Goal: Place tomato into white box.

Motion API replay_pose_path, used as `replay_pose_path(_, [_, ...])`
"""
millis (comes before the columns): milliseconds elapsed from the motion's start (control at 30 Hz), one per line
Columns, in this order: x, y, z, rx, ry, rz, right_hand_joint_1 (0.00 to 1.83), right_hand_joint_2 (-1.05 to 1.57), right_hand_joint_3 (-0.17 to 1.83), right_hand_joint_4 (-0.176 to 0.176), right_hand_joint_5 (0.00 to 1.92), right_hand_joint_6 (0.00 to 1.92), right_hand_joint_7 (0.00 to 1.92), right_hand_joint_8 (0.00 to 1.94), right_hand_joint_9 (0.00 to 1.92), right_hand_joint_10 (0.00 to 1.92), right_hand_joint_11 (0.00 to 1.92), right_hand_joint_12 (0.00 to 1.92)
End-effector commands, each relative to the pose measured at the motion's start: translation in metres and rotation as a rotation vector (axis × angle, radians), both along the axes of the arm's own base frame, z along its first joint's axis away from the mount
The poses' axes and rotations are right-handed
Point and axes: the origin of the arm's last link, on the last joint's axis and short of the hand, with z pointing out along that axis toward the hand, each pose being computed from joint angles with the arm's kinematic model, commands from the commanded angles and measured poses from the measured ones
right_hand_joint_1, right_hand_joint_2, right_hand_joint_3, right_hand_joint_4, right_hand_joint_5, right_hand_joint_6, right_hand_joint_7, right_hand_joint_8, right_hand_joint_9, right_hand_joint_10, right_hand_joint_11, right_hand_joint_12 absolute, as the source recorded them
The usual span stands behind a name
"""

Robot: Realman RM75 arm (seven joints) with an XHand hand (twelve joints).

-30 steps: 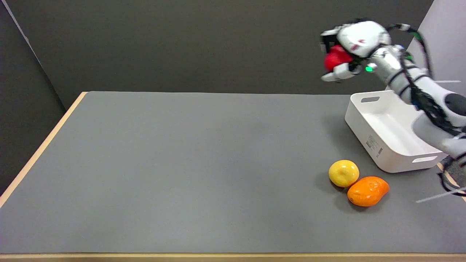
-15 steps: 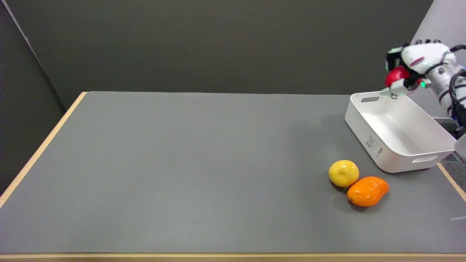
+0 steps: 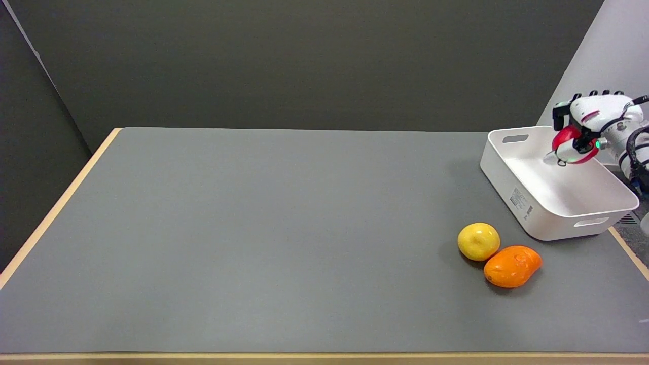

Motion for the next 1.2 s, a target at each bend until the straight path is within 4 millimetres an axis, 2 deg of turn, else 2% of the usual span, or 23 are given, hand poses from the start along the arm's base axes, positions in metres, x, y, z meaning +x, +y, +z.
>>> replay_pose_path(33, [-0.032,0.007,-0.002,-0.002,-0.044,-0.065,1.49,0.96,0.41,0.175,0.65,1.47,0.80,1.34,0.81,1.44,0.86,1.77])
replay_pose_path(100, [-0.032,0.007,-0.003,-0.002,-0.051,-0.057,1.48,0.98,0.39,0.161,0.64,1.47,0.79,1.35,0.80,1.45,0.87,1.77])
replay_pose_path(133, [-0.033,0.007,-0.005,-0.001,-0.055,-0.052,1.41,1.05,0.30,0.003,0.63,1.53,0.83,1.29,0.76,1.43,0.85,1.76])
replay_pose_path(167, [-0.033,0.007,-0.006,0.000,-0.057,-0.048,1.34,1.11,0.23,-0.132,0.62,1.59,0.86,1.24,0.73,1.42,0.83,1.75])
replay_pose_path(233, [-0.032,0.007,-0.007,-0.001,-0.063,-0.038,1.01,0.82,0.95,0.102,0.28,0.93,0.60,0.79,0.64,1.19,0.65,1.91])
replay_pose_path(300, [-0.032,0.007,-0.008,-0.001,-0.079,-0.024,0.93,0.77,1.03,0.098,0.24,0.64,0.47,0.55,0.54,1.06,0.48,1.89])
replay_pose_path(367, [-0.030,0.007,-0.009,-0.006,-0.123,0.012,0.63,0.69,1.04,0.088,0.14,0.43,0.25,0.37,0.31,0.76,0.36,1.52])
replay_pose_path(433, [-0.030,0.008,-0.009,-0.014,-0.187,0.058,0.38,0.63,0.97,0.082,0.01,0.08,0.03,0.18,0.14,0.60,0.20,1.30])
replay_pose_path(467, [-0.029,0.008,-0.009,-0.014,-0.209,0.078,0.32,0.61,0.92,0.082,0.00,0.03,0.00,0.11,0.08,0.51,0.14,1.23])
replay_pose_path(533, [-0.028,0.009,-0.009,-0.012,-0.219,0.092,0.26,0.60,0.83,0.084,0.00,0.00,0.00,0.00,0.00,0.34,0.03,1.11])
replay_pose_path(600, [-0.025,0.008,-0.010,-0.009,-0.217,0.099,0.19,0.55,0.89,0.089,0.00,0.00,0.00,0.00,0.00,0.08,0.00,0.92])
replay_pose_path(900, [-0.015,0.001,-0.030,0.047,-0.248,0.157,0.17,0.54,0.89,0.080,0.00,0.00,0.00,0.00,0.00,0.00,0.00,0.69])
replay_pose_path(1033, [0.013,-0.008,-0.057,0.185,-0.339,0.288,0.16,0.62,0.75,0.085,0.00,0.00,0.00,0.00,0.00,0.00,0.00,0.62])
replay_pose_path(1200, [0.050,-0.023,-0.096,0.339,-0.337,0.371,0.14,0.62,0.77,0.086,0.00,0.00,0.00,0.00,0.00,0.00,0.00,0.38])
